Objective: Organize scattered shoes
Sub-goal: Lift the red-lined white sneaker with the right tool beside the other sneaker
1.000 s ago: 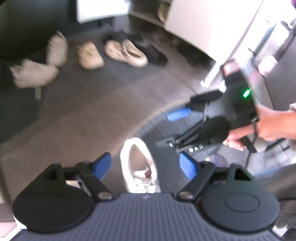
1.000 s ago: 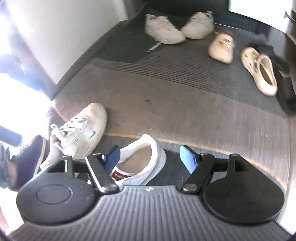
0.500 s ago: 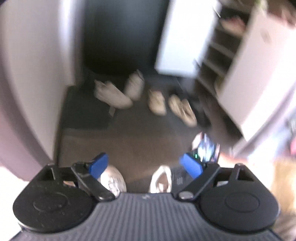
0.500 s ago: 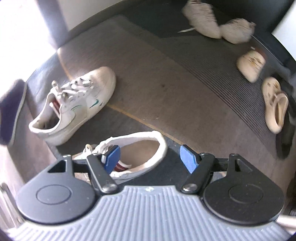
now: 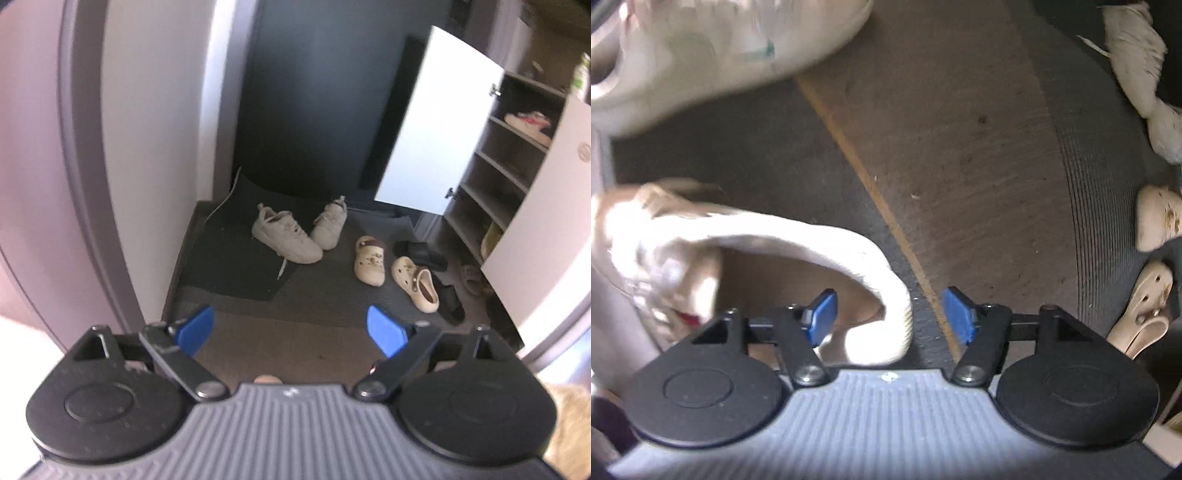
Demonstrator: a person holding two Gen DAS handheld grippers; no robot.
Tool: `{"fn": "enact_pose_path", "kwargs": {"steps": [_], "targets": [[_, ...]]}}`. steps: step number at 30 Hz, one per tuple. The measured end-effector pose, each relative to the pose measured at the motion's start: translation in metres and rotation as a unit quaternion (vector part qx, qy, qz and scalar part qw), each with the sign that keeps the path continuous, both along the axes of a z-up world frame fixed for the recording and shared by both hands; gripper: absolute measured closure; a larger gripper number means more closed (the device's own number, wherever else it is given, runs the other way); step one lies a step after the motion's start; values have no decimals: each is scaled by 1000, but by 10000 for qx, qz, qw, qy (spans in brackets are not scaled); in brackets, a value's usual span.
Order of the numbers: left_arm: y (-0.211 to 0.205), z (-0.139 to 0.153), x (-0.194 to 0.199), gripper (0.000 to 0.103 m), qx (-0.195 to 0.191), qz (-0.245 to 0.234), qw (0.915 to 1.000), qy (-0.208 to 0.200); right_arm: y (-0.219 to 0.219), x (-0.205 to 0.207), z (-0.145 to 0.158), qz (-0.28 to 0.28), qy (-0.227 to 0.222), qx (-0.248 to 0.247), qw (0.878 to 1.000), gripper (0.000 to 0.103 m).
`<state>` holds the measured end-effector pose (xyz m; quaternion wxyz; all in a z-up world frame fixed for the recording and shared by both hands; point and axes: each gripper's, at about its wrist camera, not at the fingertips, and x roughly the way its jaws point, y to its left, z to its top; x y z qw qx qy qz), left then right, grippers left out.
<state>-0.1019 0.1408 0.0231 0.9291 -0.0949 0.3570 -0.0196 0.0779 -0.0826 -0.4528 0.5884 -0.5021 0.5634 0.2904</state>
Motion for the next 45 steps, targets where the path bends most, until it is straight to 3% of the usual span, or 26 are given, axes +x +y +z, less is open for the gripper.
{"fn": "enact_pose_path", "kwargs": {"steps": [3, 6, 8, 10, 13, 16, 20, 23, 25, 27, 29, 34, 40, 45], "targets": [[14, -5, 0, 11, -292, 199, 9994, -26, 2, 3, -11, -10, -87, 13, 10000, 40], [22, -11, 2, 11, -291, 426, 9987, -2, 4, 1, -18, 21, -194, 18, 9998, 41], [25, -18, 6, 11, -425, 437, 9980, 153, 1, -2, -14, -138, -129, 152, 9997, 64], [26, -23, 8, 11, -555, 434, 9973, 225, -1, -5, -10, -295, -175, 212, 9992, 65], [26, -27, 7, 11, -633, 483, 9966, 201, -12, -7, -3, -800, -224, 194, 9964, 72], [23, -27, 4, 11, -702, 394, 9966, 151, -40, -8, 11, -1688, 31, 199, 9854, 77], [18, -23, -1, 11, -771, 225, 9968, 46, -81, -28, 21, -2852, 693, 13, 9559, 78], [13, -22, -6, 11, -864, 67, 9962, -10, -108, -66, 31, -3639, 1321, -12, 9220, 78], [13, -21, -8, 11, -942, 7, 9955, -16, -115, -92, 37, -3957, 1693, 23, 9026, 77], [12, -20, -9, 11, -1021, 4, 9948, 11, -119, -125, 44, -4342, 2203, 140, 8733, 76], [13, -21, -9, 11, -1148, -7, 9934, 59, -115, -141, 49, -4492, 2411, 206, 8601, 75], [16, -24, -10, 11, -1554, -33, 9877, 167, -100, -161, 63, -4524, 2507, 436, 8547, 75], [22, -20, -18, 11, -1434, 285, 9893, -32, -79, -167, 92, -4433, 2547, 745, 8562, 75], [40, -10, -30, 11, -1630, 499, 9849, -301, -60, -166, 128, -4457, 2570, 1059, 8509, 75]]}}
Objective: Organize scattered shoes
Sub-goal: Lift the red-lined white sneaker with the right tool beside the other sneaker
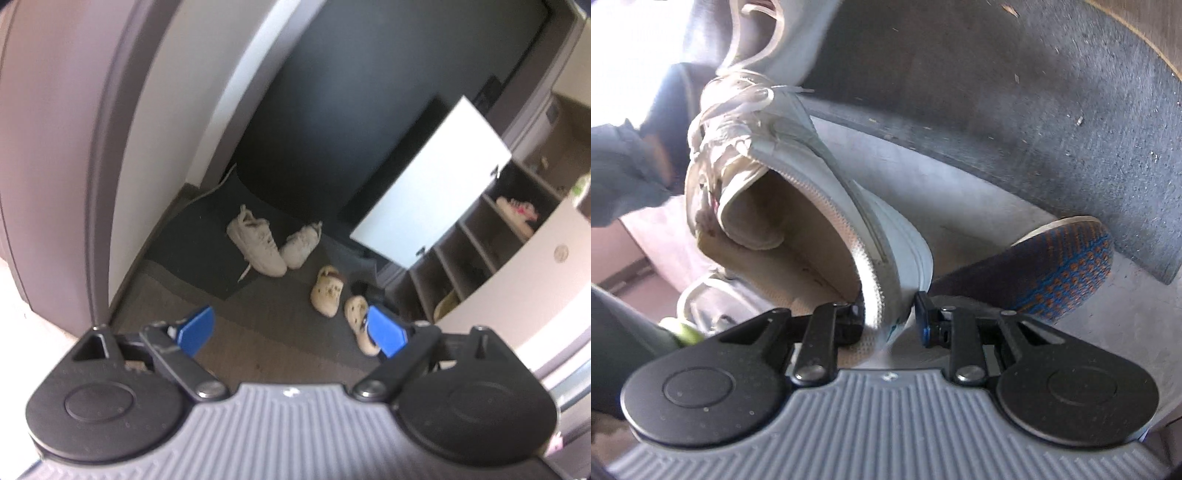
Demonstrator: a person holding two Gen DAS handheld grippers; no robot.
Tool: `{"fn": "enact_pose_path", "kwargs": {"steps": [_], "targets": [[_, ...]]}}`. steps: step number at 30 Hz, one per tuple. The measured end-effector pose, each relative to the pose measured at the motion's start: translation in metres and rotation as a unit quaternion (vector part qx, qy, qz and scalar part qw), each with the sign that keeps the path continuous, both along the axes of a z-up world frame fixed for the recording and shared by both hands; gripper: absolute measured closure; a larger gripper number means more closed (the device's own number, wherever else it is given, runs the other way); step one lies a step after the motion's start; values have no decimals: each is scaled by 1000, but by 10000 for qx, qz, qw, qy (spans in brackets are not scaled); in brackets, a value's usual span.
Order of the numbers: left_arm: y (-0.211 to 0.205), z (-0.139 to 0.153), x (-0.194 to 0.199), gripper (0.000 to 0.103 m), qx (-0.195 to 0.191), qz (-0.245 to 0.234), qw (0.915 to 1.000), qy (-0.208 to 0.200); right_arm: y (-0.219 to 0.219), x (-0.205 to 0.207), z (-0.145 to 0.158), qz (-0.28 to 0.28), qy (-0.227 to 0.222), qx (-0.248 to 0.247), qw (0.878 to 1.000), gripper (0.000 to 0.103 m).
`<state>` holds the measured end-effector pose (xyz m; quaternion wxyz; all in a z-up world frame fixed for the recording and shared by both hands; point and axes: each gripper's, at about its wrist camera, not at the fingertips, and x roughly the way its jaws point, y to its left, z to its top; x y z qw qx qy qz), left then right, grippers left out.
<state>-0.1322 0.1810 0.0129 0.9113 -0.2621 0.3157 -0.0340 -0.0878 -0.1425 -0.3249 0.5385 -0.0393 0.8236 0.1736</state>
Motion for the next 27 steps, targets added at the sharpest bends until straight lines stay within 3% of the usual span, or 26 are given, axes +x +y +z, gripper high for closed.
{"fn": "enact_pose_path", "kwargs": {"steps": [6, 11, 19, 27], "targets": [[27, 2, -6, 11, -336, 231, 9992, -13, 38, -7, 43, -374, -122, 438, 9983, 75], [52, 8, -16, 11, -477, 515, 9974, -184, 84, -10, 57, -698, -311, 877, 9932, 75], [95, 12, -35, 11, -943, 822, 9909, -488, 148, -7, 45, -1209, -384, 1070, 9861, 75], [131, 12, -54, 11, -933, 1102, 9876, -622, 198, -9, 11, -2256, -624, 1258, 9640, 75]]}}
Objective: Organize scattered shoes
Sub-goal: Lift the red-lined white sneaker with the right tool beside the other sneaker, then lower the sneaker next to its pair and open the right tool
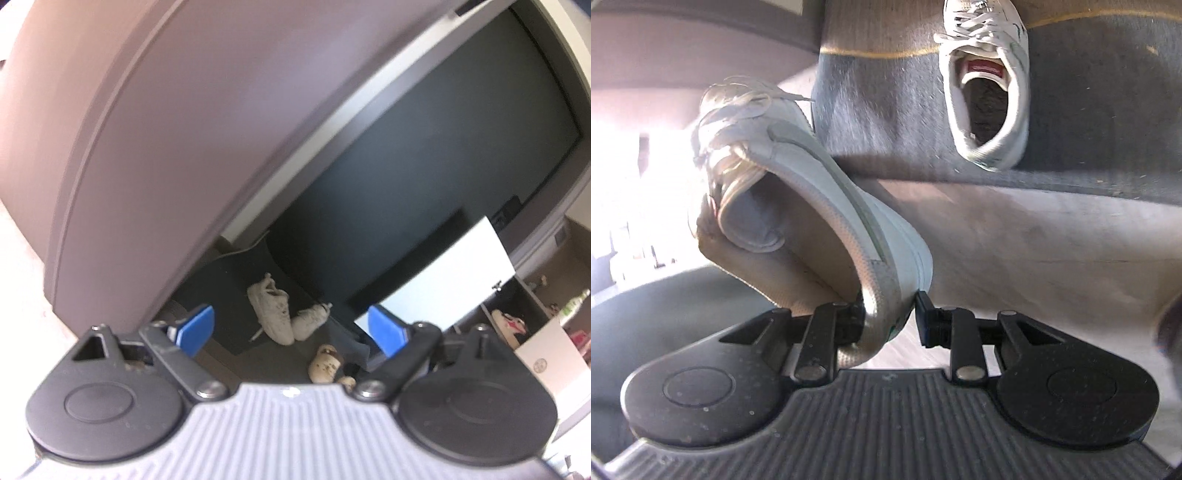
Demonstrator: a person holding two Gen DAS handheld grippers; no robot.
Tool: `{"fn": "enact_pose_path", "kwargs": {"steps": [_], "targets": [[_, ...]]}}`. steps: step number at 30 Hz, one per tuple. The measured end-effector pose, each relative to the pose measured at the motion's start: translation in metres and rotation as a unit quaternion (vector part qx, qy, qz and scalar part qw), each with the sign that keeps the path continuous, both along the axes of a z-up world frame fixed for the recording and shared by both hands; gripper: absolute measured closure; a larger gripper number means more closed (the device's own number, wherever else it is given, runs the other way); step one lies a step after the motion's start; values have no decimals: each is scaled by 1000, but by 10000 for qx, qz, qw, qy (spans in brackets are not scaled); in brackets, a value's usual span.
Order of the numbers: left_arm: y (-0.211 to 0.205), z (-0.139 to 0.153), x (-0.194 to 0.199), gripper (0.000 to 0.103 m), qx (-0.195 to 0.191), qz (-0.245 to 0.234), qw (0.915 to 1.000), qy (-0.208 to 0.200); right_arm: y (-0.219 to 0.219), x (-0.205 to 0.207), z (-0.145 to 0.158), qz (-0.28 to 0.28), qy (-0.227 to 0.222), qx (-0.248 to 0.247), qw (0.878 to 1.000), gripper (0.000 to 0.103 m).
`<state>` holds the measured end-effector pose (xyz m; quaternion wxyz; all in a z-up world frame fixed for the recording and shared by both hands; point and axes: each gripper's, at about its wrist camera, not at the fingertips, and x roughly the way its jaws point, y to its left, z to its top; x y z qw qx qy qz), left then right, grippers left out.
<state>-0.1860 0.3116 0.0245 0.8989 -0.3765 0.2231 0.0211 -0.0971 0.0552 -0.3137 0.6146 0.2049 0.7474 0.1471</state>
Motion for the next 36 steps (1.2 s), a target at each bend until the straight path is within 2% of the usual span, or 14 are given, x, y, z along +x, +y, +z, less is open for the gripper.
{"fn": "enact_pose_path", "kwargs": {"steps": [6, 10, 13, 15, 21, 24, 28, 36], "targets": [[12, -9, -8, 11, -101, -323, 9994, 43, 25, -4, -37, -1160, -175, 219, 9929, 75], [17, -16, -11, 11, -87, -438, 9989, 162, 34, 0, -57, -1840, -450, 8, 9819, 75], [22, -18, -17, 11, -120, -448, 9988, 162, 37, 6, -79, -2501, -558, -131, 9665, 75], [23, -18, -19, 11, -63, -439, 9989, 175, 42, 7, -100, -3116, -508, -142, 9487, 75], [20, -25, -17, 11, 192, -435, 9980, 421, 52, 8, -145, -3816, -449, -539, 9217, 75], [15, -30, -13, 11, 335, -491, 9966, 564, 45, 10, -165, -3868, -310, -678, 9191, 71], [4, -34, -3, 11, 434, -753, 9940, 667, 46, 18, -165, -3682, -243, -699, 9268, 71], [-30, -29, 6, 11, 889, -957, 9892, 669, 31, 17, -166, -3707, -32, -449, 9277, 62]]}}
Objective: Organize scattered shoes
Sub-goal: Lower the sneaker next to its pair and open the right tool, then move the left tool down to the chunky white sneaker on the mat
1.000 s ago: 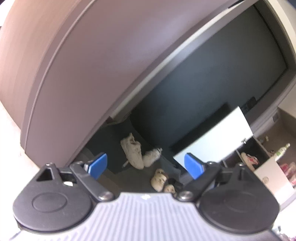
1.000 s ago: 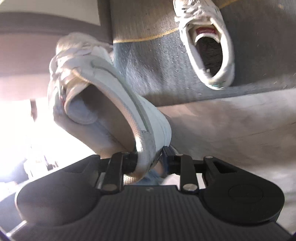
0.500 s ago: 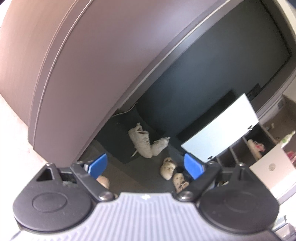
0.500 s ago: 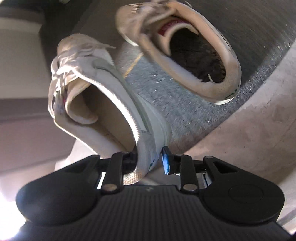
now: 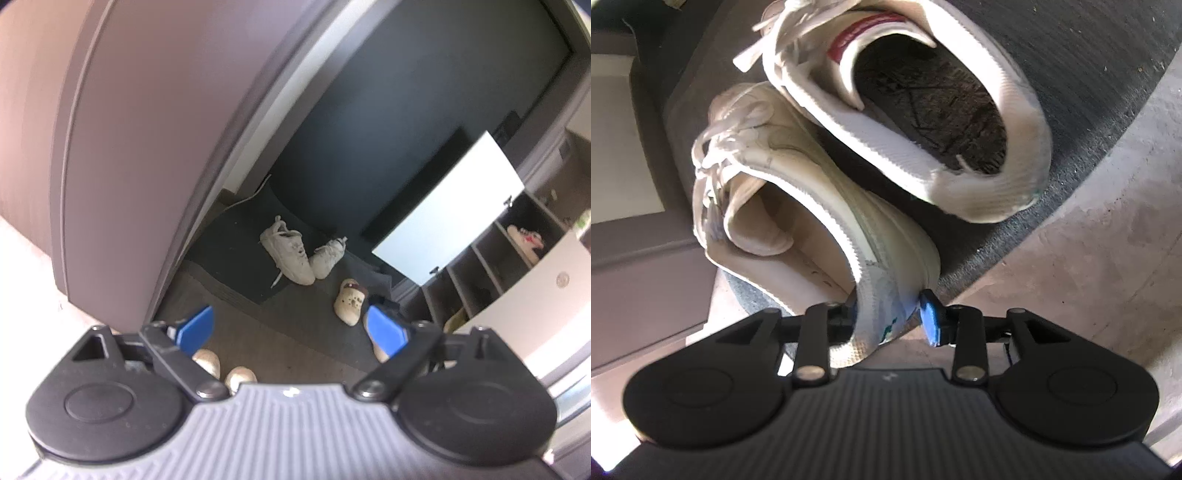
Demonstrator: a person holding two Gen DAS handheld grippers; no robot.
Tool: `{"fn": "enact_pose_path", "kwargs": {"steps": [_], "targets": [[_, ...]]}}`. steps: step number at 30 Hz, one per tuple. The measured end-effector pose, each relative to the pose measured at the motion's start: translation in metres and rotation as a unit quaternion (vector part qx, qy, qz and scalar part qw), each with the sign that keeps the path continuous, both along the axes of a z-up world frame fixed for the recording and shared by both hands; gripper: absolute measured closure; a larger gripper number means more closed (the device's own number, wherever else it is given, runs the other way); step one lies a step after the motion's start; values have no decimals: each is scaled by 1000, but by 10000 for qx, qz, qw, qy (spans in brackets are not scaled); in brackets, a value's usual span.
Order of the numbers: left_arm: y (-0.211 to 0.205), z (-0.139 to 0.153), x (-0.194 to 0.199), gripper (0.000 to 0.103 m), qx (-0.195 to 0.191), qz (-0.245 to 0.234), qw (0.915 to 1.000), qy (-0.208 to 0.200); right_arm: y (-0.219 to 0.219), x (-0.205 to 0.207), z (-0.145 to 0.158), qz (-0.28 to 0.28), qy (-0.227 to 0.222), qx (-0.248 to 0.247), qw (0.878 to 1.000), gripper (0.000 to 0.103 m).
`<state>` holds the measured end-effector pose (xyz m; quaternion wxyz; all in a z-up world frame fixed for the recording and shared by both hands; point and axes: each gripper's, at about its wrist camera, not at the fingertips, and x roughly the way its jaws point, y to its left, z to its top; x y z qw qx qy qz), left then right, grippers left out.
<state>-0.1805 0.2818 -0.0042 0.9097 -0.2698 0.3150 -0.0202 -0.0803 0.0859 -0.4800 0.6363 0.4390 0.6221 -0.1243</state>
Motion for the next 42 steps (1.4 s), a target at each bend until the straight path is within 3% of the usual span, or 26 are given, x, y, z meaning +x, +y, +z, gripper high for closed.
{"fn": "enact_pose_path", "kwargs": {"steps": [2, 5, 6, 15, 17, 20, 23, 27, 30, 33, 37, 42], "targets": [[-8, 2, 2, 10, 112, -16, 9999, -18, -6, -4, 4, 36, -147, 49, 9999, 55], [-19, 5, 2, 10, 224, -49, 9997, -39, -10, -9, 19, 222, -447, 93, 9987, 19], [-22, 6, 2, 10, 260, -65, 9996, -46, -10, -11, 23, 280, -543, 130, 9980, 16], [-53, 11, 4, 10, 729, -148, 9972, -91, -15, -30, 89, 873, -954, 59, 9916, 16], [-61, 14, 10, 10, 851, -328, 9958, -70, -24, -30, 116, 948, -1169, -3, 9886, 16], [-87, 25, 34, 10, 1501, -1062, 9829, 0, -42, -12, 167, 1092, -1679, -332, 9792, 16], [-105, 39, 70, 10, 1687, -1576, 9729, -105, -66, 17, 229, 1258, -2254, -843, 9624, 16], [-117, 43, 135, 6, 1682, -1778, 9695, -140, -100, 67, 297, 1539, -2749, -1571, 9360, 16], [-129, 30, 191, 2, 1954, -1886, 9616, -398, -123, 100, 321, 1782, -2893, -2187, 9147, 16], [-139, -2, 247, 2, 2237, -1801, 9562, -559, -141, 142, 317, 2066, -2877, -2670, 8962, 16], [-154, -70, 339, 3, 2090, -1644, 9636, -272, -165, 185, 286, 2393, -3097, -2926, 8725, 16], [-179, -142, 419, 3, 2031, -1523, 9671, -164, -193, 223, 242, 2667, -3615, -3111, 8375, 16]]}}
